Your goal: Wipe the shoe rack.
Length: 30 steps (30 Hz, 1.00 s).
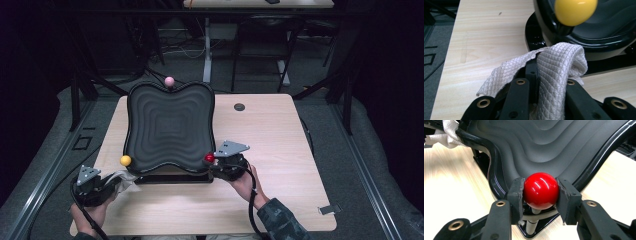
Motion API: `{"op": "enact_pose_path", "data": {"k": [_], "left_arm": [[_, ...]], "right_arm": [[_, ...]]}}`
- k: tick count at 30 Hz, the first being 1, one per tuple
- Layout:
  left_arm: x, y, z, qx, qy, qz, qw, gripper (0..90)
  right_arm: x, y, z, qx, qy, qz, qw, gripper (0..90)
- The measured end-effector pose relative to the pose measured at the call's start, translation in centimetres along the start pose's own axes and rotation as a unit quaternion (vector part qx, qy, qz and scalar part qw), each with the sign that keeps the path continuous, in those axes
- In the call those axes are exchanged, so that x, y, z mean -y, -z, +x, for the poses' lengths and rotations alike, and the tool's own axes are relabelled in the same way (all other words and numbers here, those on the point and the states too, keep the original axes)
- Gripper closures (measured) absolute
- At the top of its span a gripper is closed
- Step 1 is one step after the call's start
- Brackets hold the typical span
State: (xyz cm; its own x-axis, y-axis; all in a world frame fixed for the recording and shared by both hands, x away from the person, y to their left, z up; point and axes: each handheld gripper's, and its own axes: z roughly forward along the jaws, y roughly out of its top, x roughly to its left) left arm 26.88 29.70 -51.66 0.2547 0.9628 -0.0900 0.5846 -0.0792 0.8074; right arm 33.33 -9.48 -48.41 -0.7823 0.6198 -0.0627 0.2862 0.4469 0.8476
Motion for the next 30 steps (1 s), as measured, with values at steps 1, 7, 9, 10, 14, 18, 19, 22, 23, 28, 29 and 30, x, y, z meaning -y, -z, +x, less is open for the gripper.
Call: {"op": "enact_pose_path", "data": {"k": [1, 7, 9, 10, 14, 18, 19, 22, 23, 28, 29, 30], "left_arm": [[-0.1, 0.1, -0.2, 0.001, -0.004, 0.0, 1.0, 82.8], [-0.4, 0.3, -1.0, 0.014, -0.016, 0.0, 0.9998, 82.9], [-0.4, 0.3, -1.3, 0.02, -0.016, -0.001, 0.9997, 82.8], [-0.4, 0.3, -1.4, 0.024, -0.016, 0.001, 0.9996, 82.9], [-0.5, 0.4, -2.2, 0.036, -0.023, 0.001, 0.9991, 82.8], [-0.7, 0.4, -2.7, 0.049, -0.028, 0.001, 0.9984, 82.8], [-0.8, 0.4, -2.9, 0.053, -0.031, 0.0, 0.9981, 82.8], [-1.0, 0.4, -3.5, 0.062, -0.035, -0.002, 0.9974, 82.8], [-1.1, 0.4, -3.8, 0.065, -0.038, -0.002, 0.9972, 82.8], [-1.5, 0.0, -5.0, 0.084, -0.05, -0.002, 0.9952, 82.8], [-1.6, -0.1, -5.4, 0.089, -0.053, -0.003, 0.9946, 82.8], [-1.7, -0.2, -5.8, 0.096, -0.058, -0.004, 0.9938, 82.8]], "right_arm": [[0.0, 0.0, 0.0, -0.001, 0.0, 0.0, 1.0, 60.1], [0.0, 0.0, 0.0, 0.001, -0.001, 0.0, 1.0, 60.1], [0.0, 0.0, 0.0, 0.0, 0.0, 0.001, 1.0, 60.0], [0.0, 0.0, 0.0, 0.0, 0.0, 0.0, 1.0, 60.0], [0.0, 0.0, -0.1, -0.001, 0.001, 0.001, 1.0, 60.1], [0.0, 0.0, -0.1, -0.002, 0.001, 0.001, 1.0, 60.1], [0.0, 0.0, -0.1, -0.002, 0.001, 0.001, 1.0, 60.1], [0.0, 0.0, 0.0, -0.003, 0.002, 0.001, 1.0, 60.0], [0.0, 0.0, 0.0, -0.004, 0.002, 0.001, 1.0, 60.1], [0.0, 0.0, 0.0, -0.004, 0.004, 0.001, 1.0, 60.0], [0.0, 0.0, 0.0, -0.005, 0.004, 0.001, 1.0, 60.1], [0.0, 0.0, 0.0, -0.005, 0.005, 0.001, 1.0, 60.1]]}}
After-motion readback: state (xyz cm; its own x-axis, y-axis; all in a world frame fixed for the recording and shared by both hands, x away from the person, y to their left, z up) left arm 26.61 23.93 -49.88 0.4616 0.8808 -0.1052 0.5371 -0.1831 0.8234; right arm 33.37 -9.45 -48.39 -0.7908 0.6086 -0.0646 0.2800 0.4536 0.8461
